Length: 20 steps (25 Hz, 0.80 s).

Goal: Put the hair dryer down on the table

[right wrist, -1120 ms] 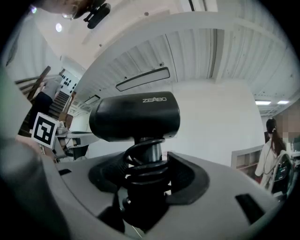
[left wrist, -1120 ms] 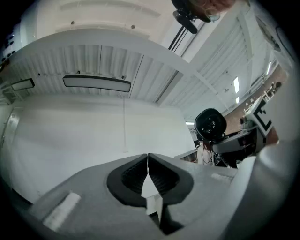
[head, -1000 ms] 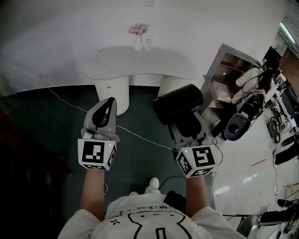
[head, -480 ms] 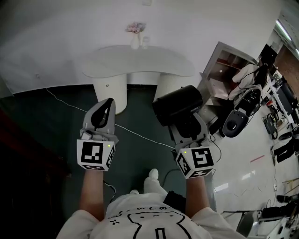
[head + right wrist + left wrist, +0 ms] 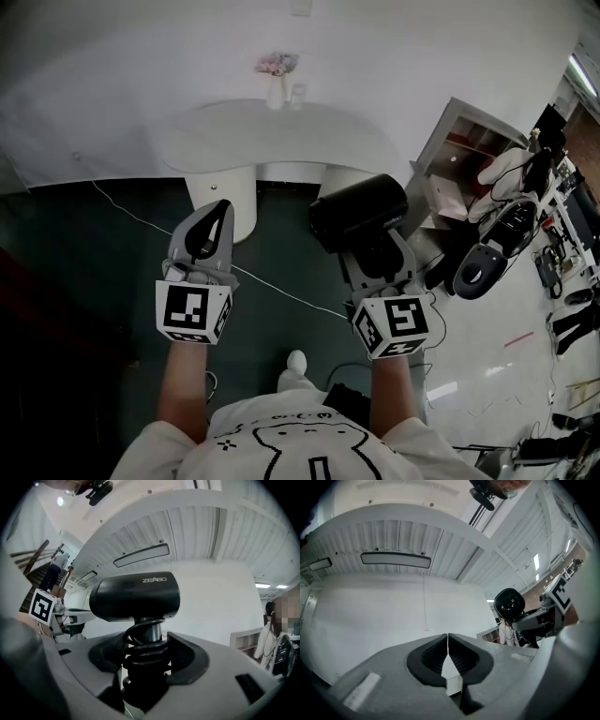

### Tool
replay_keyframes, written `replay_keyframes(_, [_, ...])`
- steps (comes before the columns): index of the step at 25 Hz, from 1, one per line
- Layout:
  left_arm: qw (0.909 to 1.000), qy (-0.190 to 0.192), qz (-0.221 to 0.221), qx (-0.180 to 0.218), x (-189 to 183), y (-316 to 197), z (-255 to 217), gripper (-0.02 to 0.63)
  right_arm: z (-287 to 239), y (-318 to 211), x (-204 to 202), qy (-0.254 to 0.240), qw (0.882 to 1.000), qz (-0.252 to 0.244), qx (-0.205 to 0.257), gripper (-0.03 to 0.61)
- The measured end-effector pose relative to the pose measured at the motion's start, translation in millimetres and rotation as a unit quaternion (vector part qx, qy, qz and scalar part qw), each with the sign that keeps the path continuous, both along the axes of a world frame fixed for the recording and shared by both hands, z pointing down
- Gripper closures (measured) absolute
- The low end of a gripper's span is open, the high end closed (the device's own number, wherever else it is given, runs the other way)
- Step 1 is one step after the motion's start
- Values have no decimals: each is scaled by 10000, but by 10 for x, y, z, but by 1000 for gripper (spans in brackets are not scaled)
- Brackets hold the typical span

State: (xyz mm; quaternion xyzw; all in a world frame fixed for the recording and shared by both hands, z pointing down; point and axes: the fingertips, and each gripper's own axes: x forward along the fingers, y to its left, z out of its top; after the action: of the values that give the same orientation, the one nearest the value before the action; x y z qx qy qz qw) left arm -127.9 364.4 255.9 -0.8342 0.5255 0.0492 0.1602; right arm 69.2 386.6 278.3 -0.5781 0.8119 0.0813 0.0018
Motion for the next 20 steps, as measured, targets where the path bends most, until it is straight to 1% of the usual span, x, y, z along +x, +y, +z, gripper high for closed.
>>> replay_keyframes(6, [9997,72,-223,67,154,-756,-95,594,-30,-846,185,-12,9998,-210,-12,327])
replay_keyframes(11, [9993,110,-368,28,358,-1335,-75,594,3,-1466,393,9,9993,-357,-91,327])
replay_keyframes(16, [9992,63,-381,-60,598,-1713,26,594,112,-1891,606,-2,9991,-367,-228,327])
replay_keyframes(20, [9989,87,-426,-195,654,-1937,191,594,298,-2114,674,-5,9984,-413,-389,327])
